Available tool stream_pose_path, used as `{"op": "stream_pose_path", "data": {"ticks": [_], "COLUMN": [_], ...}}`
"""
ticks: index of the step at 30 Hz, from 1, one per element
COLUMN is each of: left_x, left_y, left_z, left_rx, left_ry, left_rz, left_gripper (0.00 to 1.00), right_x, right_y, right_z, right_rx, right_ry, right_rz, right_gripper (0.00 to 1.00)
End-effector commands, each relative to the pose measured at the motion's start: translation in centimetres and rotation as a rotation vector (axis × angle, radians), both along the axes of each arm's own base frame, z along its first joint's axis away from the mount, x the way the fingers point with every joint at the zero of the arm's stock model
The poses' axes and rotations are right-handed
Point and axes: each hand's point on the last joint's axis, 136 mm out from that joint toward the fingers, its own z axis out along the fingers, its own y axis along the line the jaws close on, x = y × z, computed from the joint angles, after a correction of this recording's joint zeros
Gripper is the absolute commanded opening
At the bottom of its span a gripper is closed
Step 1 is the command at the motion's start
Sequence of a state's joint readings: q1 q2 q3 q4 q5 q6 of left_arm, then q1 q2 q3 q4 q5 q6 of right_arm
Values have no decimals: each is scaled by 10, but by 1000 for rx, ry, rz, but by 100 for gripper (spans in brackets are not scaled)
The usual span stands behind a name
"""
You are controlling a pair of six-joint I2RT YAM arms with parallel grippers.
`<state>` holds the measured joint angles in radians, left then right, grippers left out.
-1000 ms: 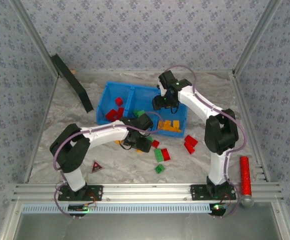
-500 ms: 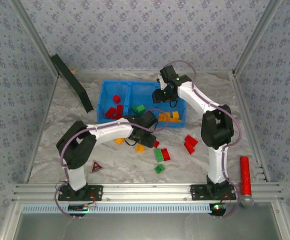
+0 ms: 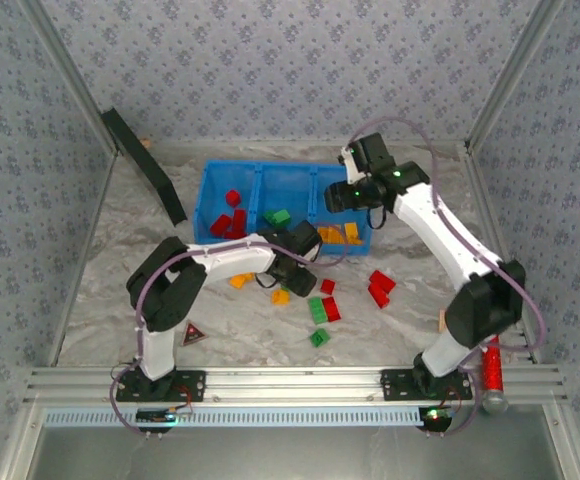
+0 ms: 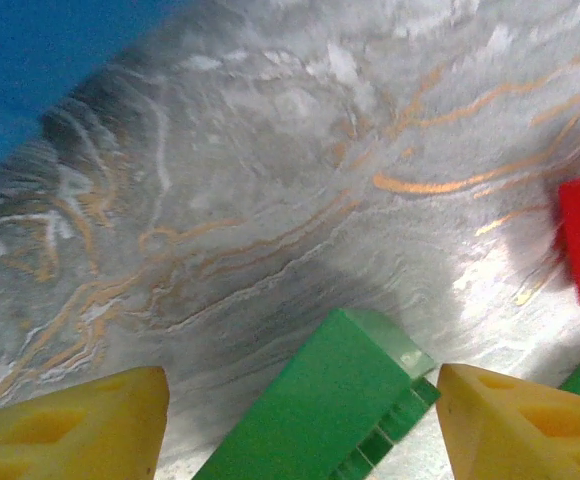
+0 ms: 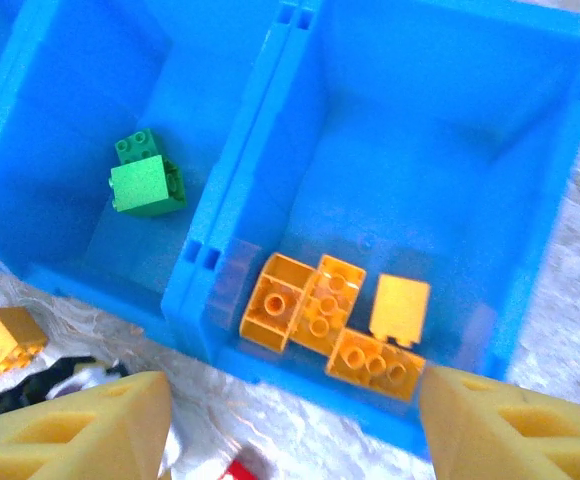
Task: Sort the legos into containers by color
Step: Pick up the lego from the center of the table, then place the lego on the lego.
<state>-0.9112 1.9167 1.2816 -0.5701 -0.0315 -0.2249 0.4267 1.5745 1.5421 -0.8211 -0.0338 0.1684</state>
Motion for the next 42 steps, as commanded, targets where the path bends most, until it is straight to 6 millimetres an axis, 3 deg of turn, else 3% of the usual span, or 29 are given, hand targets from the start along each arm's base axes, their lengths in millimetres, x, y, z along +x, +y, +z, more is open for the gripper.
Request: {"op": "stream_pose_path", "data": {"ticks": [1, 6, 9, 12, 16, 20, 25, 29, 33, 37, 42], "left_x": [-18, -24, -23, -22, -15, 7, 53, 91, 126, 153, 173], "left_y": [3, 6, 7, 8, 11, 14, 16, 26, 39, 60, 61], "left_z": [-17, -24, -27, -25, -14, 24, 101, 133, 134, 109, 79], "left_rx": [31, 41, 47, 45, 27, -67, -224, -284, -265, -187, -157], "left_ry": [75, 113, 125, 133, 118, 82, -39, -111, -158, -123, -54], "left_rz": [-83, -91, -68, -54, -12, 86, 202, 308, 393, 495, 528], "left_gripper": [68, 56, 41, 28, 22, 19, 16, 17, 17, 16, 15], "right_x": [-26, -46, -50, -59, -78, -106, -135, -144, -145, -150, -163], "right_y": [-27, -48, -55, -54, -44, -18, 11, 38, 64, 90, 115], "right_z": [-2, 12, 12, 11, 8, -5, -36, -57, -70, -82, -106], "right_rx": [-52, -56, -60, -59, -39, 27, 84, 126, 103, 74, 37], "right_ry": [43, 22, 18, 14, -9, -23, 14, 38, 7, -42, -60], "right_rz": [-51, -97, -126, -121, -62, 70, 175, 257, 362, 509, 663], "right_gripper": [69, 71, 70, 70, 70, 73, 75, 77, 78, 77, 80]}}
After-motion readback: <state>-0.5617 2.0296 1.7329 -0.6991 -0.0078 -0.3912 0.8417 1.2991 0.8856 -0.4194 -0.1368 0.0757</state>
